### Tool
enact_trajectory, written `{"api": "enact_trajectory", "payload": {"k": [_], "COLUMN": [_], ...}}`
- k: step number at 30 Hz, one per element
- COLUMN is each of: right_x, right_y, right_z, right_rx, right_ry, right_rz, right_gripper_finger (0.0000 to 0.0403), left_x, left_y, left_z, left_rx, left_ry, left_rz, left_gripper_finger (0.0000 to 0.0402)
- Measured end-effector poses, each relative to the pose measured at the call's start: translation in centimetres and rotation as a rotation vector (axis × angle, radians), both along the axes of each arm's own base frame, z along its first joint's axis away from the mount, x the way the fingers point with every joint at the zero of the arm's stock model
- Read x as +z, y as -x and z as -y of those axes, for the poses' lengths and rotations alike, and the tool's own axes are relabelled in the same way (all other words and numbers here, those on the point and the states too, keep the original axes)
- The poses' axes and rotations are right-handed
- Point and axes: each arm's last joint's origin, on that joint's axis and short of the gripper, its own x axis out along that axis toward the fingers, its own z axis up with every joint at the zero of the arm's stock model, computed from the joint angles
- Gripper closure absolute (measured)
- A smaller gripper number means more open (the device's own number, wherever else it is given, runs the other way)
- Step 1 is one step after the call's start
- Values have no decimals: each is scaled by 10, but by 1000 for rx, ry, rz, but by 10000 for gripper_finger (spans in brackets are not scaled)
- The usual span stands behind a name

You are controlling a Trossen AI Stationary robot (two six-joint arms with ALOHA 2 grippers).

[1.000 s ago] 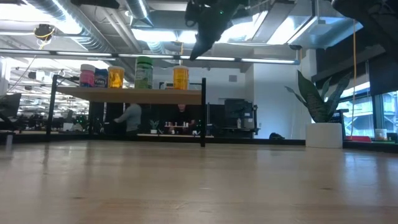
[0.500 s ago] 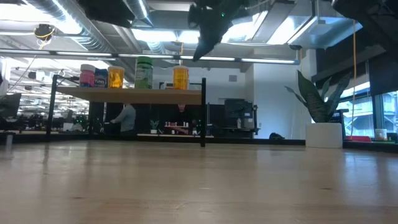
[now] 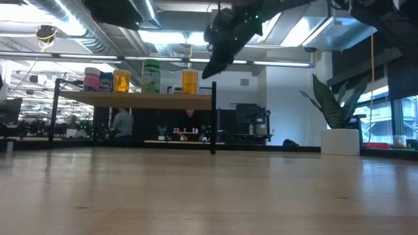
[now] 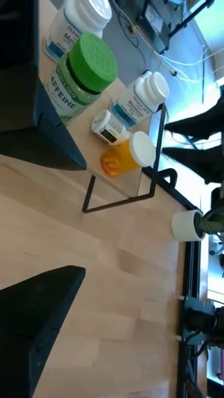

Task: Pick and place medicine bottles onto shelf by color
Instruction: Remove the orange pill bottle from the shelf

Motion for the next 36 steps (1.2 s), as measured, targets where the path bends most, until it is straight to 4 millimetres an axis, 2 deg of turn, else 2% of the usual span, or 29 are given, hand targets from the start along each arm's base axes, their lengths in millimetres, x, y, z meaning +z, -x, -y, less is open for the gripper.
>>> {"api": "enact_trajectory", "payload": {"k": [8, 36], "right_x": [-16, -20], "right_y": [-4, -3], "right_z": [2, 4], "right_rx": [44, 36], "right_ry": [27, 52], "right_rz": [16, -8], "right_gripper_finger": [208, 208], "left_x": [0, 0], "left_y": [0, 0], "left_z": [0, 0], "left_rx": [0, 2], "left_ry": [0, 4], "left_rz": [0, 3], "left_gripper_finger": [143, 143]}}
